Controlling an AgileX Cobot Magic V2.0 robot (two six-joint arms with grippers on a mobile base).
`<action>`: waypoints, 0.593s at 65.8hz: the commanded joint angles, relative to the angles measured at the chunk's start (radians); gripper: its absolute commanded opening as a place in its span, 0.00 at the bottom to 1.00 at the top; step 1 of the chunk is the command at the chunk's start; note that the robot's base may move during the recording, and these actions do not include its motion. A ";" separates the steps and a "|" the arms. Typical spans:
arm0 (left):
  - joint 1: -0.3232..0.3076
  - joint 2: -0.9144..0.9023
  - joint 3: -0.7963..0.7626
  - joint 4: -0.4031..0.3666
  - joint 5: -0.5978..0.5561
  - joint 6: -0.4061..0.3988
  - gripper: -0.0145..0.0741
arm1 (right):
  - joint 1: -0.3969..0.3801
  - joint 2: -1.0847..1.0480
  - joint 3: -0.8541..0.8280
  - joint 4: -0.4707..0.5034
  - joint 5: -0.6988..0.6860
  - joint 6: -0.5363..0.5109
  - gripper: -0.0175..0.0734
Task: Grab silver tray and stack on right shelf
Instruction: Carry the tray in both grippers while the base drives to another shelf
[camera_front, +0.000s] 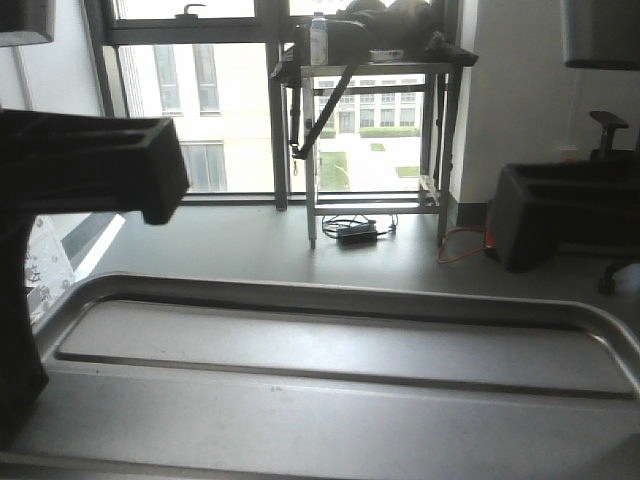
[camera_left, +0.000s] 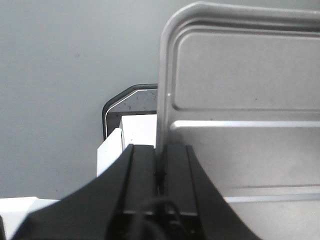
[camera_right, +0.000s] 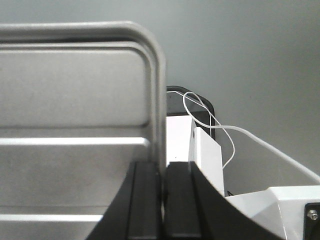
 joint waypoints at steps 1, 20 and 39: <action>0.001 -0.030 -0.016 0.090 0.252 0.005 0.06 | -0.006 -0.022 -0.017 -0.083 0.189 0.000 0.28; 0.001 -0.030 -0.016 0.090 0.252 0.005 0.06 | -0.006 -0.022 -0.017 -0.083 0.189 0.000 0.28; 0.001 -0.030 -0.016 0.091 0.252 0.005 0.06 | -0.006 -0.022 -0.017 -0.083 0.189 0.000 0.28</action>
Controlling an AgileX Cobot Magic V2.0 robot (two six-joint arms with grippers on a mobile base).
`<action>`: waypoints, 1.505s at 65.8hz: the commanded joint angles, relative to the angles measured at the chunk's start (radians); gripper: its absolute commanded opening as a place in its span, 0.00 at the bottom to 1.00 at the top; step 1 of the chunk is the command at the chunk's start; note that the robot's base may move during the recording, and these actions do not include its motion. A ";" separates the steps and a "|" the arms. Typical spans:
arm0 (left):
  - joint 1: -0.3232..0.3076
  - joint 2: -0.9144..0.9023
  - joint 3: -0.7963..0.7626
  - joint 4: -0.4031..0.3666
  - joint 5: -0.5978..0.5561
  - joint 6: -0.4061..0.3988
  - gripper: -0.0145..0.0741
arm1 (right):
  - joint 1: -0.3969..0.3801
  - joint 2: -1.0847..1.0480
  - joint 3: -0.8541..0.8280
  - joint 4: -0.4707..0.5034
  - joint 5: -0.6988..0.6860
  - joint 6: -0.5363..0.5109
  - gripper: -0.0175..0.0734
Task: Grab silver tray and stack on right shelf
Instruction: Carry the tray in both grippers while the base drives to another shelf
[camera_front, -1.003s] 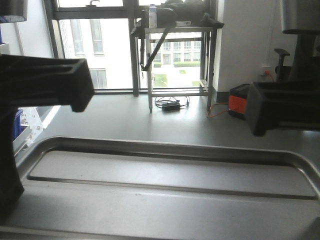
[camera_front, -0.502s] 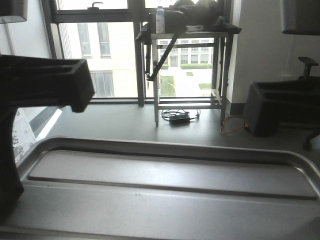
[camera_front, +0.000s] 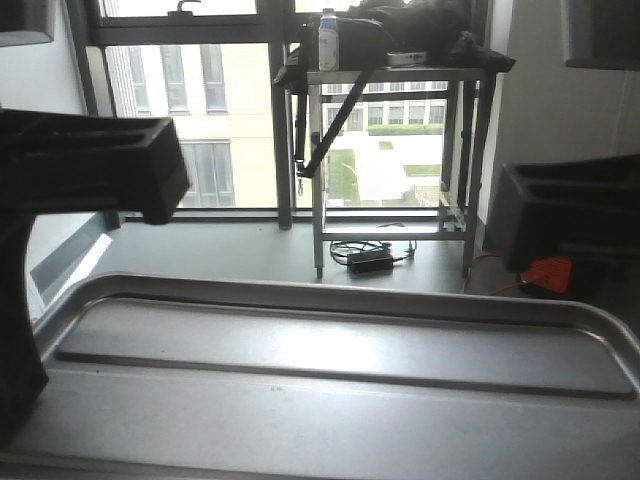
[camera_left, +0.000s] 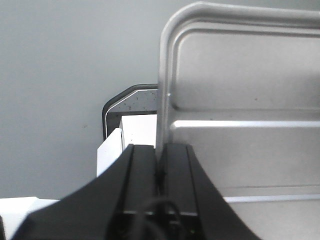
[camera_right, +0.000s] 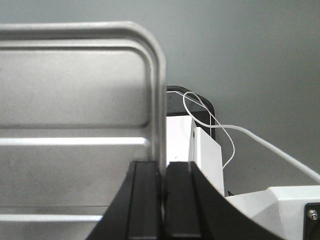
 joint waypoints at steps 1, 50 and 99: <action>0.001 -0.030 -0.016 0.091 0.252 0.005 0.06 | -0.006 -0.022 -0.017 -0.083 0.189 0.000 0.28; 0.003 -0.030 -0.016 0.092 0.252 0.005 0.06 | -0.006 -0.022 -0.017 -0.083 0.189 0.000 0.28; 0.003 -0.030 -0.016 0.092 0.252 0.005 0.06 | -0.006 -0.022 -0.017 -0.083 0.222 0.000 0.28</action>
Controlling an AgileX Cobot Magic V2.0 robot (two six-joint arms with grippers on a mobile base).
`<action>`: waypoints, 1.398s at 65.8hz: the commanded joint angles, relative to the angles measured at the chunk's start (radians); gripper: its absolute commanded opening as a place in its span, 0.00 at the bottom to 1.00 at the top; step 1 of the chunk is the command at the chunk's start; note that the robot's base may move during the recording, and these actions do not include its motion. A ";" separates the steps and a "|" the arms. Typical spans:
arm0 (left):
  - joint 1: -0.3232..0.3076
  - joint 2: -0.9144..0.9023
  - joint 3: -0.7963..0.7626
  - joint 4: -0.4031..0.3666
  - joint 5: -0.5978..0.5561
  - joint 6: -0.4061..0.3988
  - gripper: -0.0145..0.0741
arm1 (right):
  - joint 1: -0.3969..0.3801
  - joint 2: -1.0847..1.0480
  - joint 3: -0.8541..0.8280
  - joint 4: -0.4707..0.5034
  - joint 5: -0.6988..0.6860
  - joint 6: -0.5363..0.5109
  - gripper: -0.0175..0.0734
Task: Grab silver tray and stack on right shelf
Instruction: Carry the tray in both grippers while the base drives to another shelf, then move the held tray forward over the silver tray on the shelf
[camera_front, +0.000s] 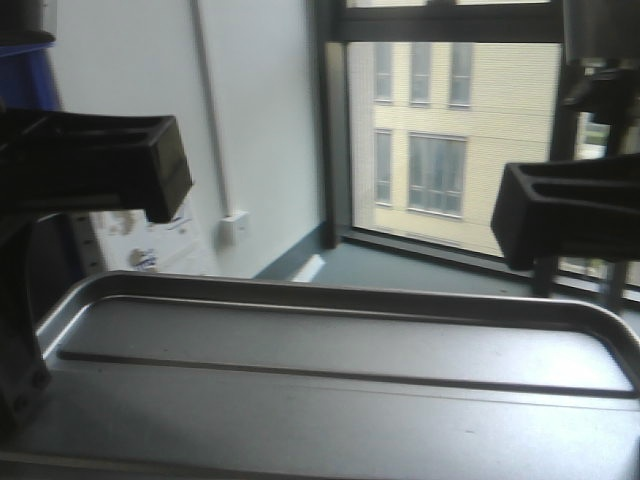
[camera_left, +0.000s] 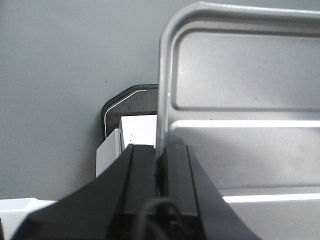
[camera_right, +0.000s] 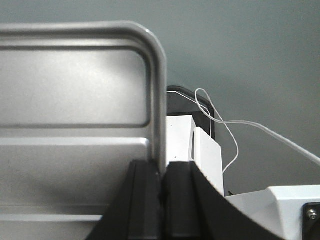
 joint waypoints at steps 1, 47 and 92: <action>0.003 -0.030 -0.016 0.092 0.256 0.005 0.06 | -0.006 -0.020 -0.017 -0.083 0.222 0.000 0.28; 0.003 -0.030 -0.016 0.092 0.256 0.005 0.06 | -0.006 -0.020 -0.017 -0.083 0.231 0.000 0.28; 0.003 -0.030 -0.016 0.090 0.256 0.005 0.06 | -0.006 -0.020 -0.017 -0.083 0.231 0.000 0.28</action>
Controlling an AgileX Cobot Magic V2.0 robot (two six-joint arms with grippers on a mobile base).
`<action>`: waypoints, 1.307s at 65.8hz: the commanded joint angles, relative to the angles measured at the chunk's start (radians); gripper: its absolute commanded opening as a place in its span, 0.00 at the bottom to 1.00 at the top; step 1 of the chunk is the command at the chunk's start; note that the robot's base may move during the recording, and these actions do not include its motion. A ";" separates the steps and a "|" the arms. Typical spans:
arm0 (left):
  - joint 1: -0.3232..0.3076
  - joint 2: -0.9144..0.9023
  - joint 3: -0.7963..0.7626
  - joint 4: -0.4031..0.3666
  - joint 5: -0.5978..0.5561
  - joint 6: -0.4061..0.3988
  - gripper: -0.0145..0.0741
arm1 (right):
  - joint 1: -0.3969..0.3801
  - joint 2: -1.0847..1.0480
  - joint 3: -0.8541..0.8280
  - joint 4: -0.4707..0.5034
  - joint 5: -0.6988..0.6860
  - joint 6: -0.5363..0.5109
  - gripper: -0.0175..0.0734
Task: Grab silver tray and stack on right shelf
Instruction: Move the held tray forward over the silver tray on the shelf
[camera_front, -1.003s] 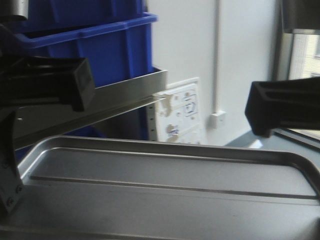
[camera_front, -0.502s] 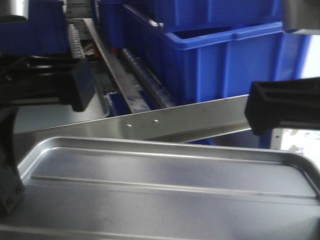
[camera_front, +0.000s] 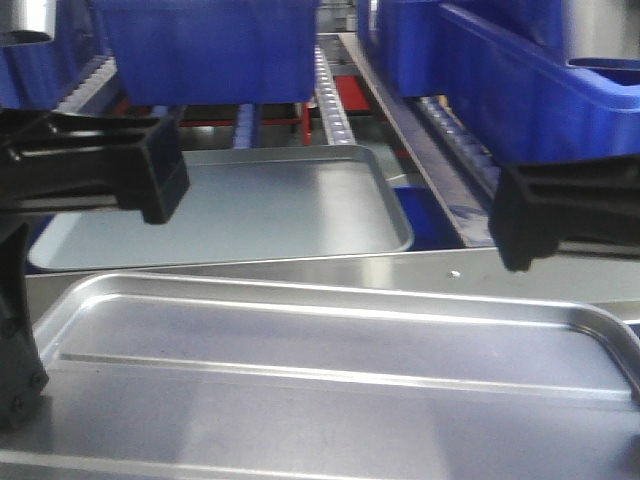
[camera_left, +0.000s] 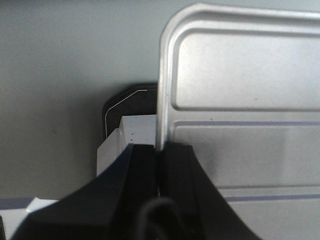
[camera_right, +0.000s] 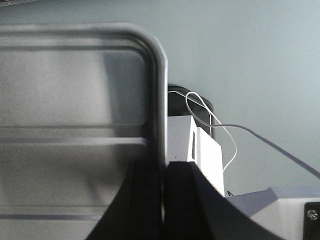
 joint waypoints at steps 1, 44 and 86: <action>0.003 -0.030 -0.016 0.090 0.253 0.005 0.06 | -0.006 -0.020 -0.017 -0.083 0.231 0.000 0.28; 0.003 -0.030 -0.016 0.090 0.253 0.005 0.06 | -0.006 -0.020 -0.017 -0.083 0.231 0.000 0.28; 0.003 -0.030 -0.016 0.090 0.250 0.005 0.06 | -0.006 -0.020 -0.020 -0.078 0.227 0.002 0.28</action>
